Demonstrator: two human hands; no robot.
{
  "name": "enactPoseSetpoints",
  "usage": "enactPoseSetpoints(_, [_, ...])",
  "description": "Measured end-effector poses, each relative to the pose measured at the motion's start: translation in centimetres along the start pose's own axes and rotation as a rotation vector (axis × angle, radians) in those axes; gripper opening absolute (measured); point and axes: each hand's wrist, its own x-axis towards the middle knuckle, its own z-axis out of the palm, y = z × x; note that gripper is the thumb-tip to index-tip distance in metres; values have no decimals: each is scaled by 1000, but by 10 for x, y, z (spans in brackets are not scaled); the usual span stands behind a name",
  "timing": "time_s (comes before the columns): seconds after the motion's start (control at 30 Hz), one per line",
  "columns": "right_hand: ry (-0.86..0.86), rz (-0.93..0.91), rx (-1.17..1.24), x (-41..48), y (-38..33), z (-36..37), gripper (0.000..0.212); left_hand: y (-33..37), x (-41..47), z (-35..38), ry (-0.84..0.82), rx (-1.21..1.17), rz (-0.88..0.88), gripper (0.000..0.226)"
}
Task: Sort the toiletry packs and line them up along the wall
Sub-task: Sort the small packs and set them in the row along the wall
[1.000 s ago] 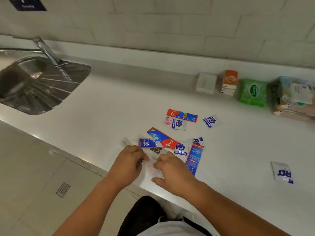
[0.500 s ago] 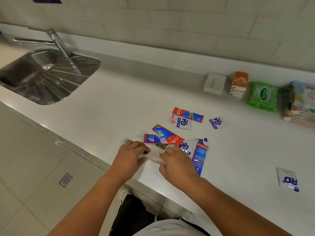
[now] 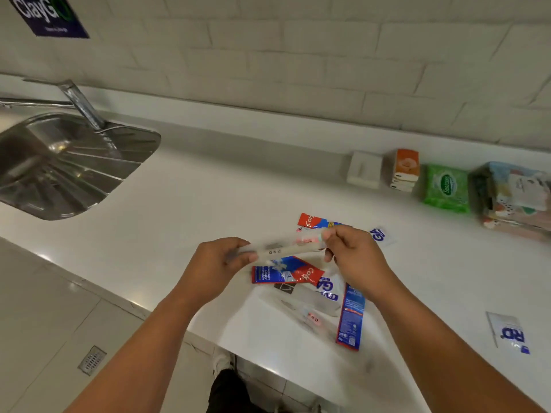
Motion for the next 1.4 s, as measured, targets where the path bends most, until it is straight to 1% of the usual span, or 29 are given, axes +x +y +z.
enactPoseSetpoints(0.07, [42, 43, 88, 7, -3, -6, 29, 5, 13, -7, -25, -158, -52, 7])
enactPoseSetpoints(0.13, [74, 74, 132, 13, -6, -7, 30, 8, 30, -17, -27, -244, -61, 10])
enactPoseSetpoints(0.23, [102, 102, 313, 20, -15, -3, 21, 8, 58, -30, -80, -324, -56, 11])
enactPoseSetpoints(0.33, [136, 114, 450, 31, -20, 6, 13, 8, 82, -39, -162, -355, -39, 11])
enactPoseSetpoints(0.47, [255, 179, 557, 55, -19, 17, 8, 1, 115, -53, -312, -309, 3, 9])
enactPoseSetpoints(0.53, [299, 202, 599, 67, -20, 18, 8, -3, 130, -57, -331, -326, 6, 9])
enactPoseSetpoints(0.63, [298, 223, 588, 78, -23, 18, 9, -5, 154, -56, -226, -511, -61, 13])
enactPoseSetpoints(0.7, [258, 242, 506, 83, -24, 22, 10, -2, 172, -55, -166, -653, -107, 19])
enactPoseSetpoints(0.73, [245, 238, 417, 86, -25, 24, 13, 0, 183, -54, -145, -696, -114, 19])
enactPoseSetpoints(0.83, [236, 187, 41, 94, -29, 34, 25, 10, 215, -48, -114, -750, -86, 16])
enactPoseSetpoints(0.87, [242, 175, -12, 98, -31, 38, 25, 16, 224, -45, -114, -777, -73, 16])
enactPoseSetpoints(0.93, [276, 189, 52, 108, -32, 43, 16, 28, 244, -38, -105, -879, -81, 20])
enactPoseSetpoints(1.0, [324, 231, 230, 119, -28, 48, 13, 36, 258, -25, -101, -990, -125, 23])
enactPoseSetpoints(1.07, [383, 309, 459, 132, -25, 53, 14, 38, 265, -4, -138, -984, -184, 23])
enactPoseSetpoints(1.1, [410, 343, 564, 139, -23, 55, 15, 36, 264, 8, -185, -933, -212, 21])
enactPoseSetpoints(1.17, [456, 385, 696, 152, -20, 56, 18, 34, 256, 36, -312, -822, -230, 9])
enactPoseSetpoints(1.2, [470, 403, 730, 157, -19, 58, 19, 32, 251, 48, -357, -777, -226, 5])
enactPoseSetpoints(1.23, [482, 420, 750, 163, -16, 58, 20, 31, 248, 58, -377, -742, -224, 5])
enactPoseSetpoints(1.3, [492, 443, 778, 171, -10, 57, 21, 30, 248, 72, -368, -692, -231, 8])
enactPoseSetpoints(1.4, [488, 472, 749, 179, -1, 51, 17, 30, 257, 86, -361, -647, -239, 11])
